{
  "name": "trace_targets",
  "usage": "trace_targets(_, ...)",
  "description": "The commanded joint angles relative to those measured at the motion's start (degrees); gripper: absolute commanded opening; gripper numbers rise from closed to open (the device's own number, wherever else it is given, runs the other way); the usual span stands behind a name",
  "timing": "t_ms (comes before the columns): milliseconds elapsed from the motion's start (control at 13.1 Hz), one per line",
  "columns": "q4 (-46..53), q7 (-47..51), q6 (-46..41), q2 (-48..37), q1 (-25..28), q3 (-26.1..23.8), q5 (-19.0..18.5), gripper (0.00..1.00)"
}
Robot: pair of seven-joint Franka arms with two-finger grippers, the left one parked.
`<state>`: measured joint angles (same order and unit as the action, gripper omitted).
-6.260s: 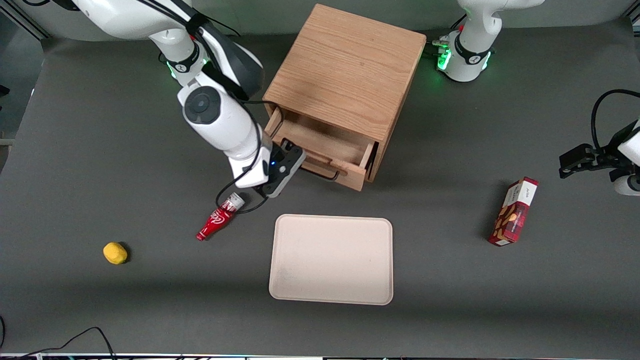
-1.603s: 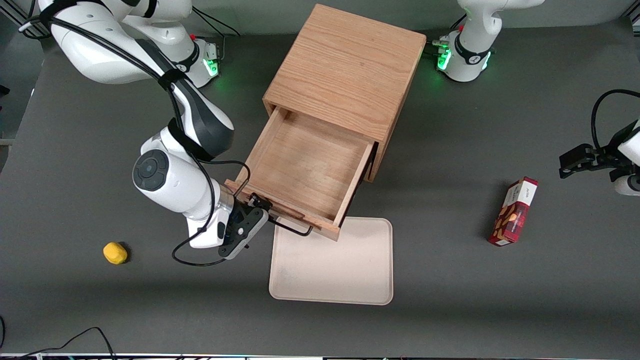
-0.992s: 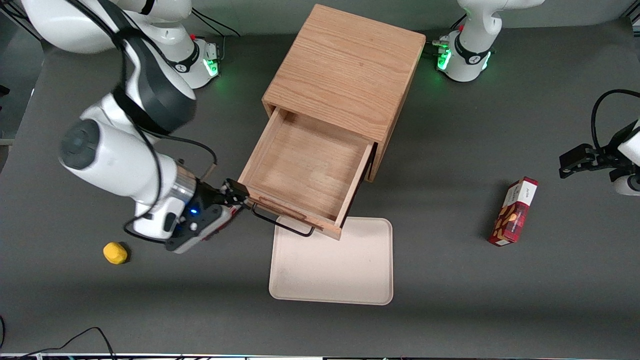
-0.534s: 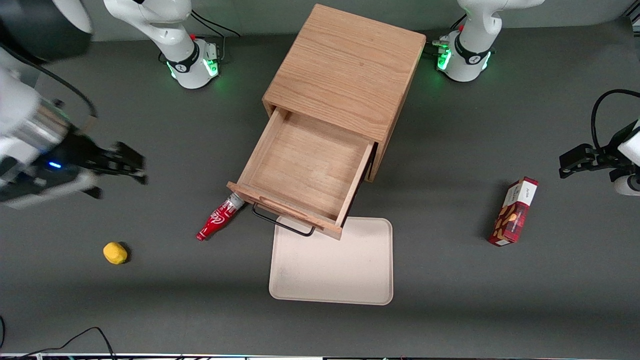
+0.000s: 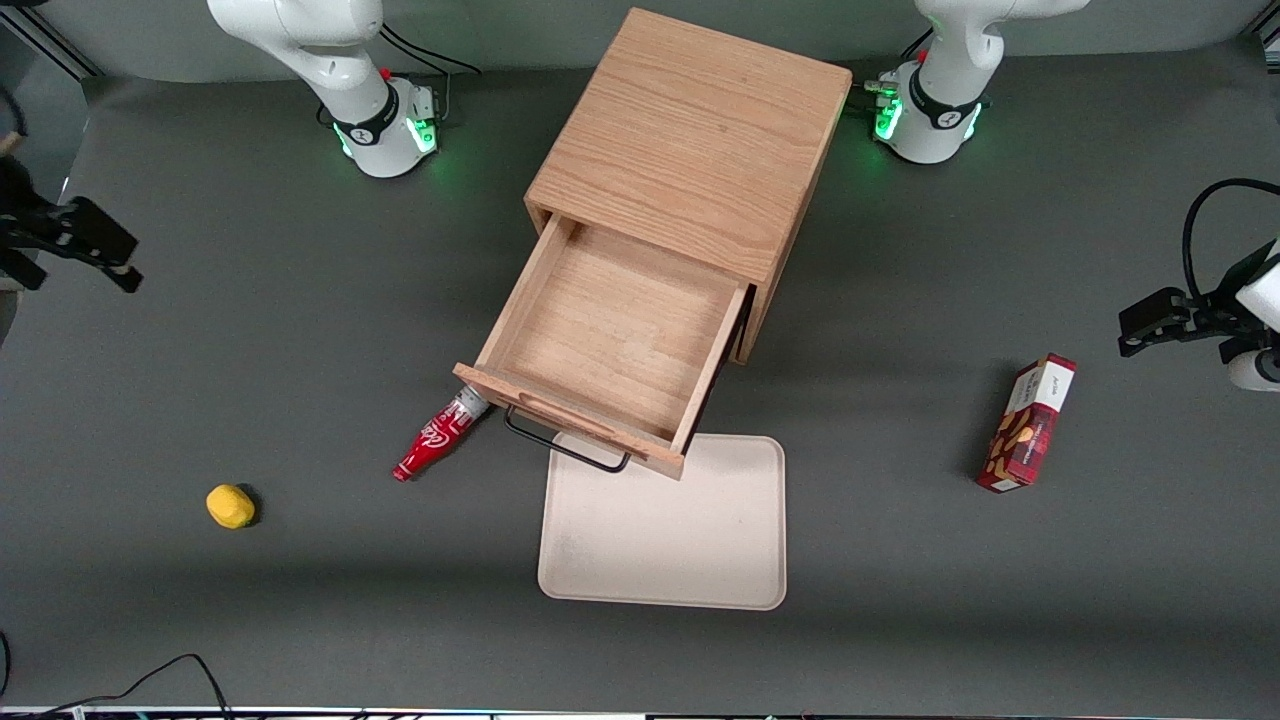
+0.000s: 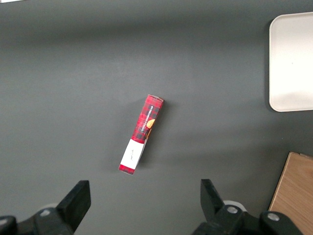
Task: Open upper drawer
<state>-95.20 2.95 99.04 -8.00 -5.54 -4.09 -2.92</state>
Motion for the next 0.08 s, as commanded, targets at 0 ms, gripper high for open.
trace_targets(0, 0.3, -2.7, 1.1, 1.2, 0.6, 1.6, 0.5, 1.00)
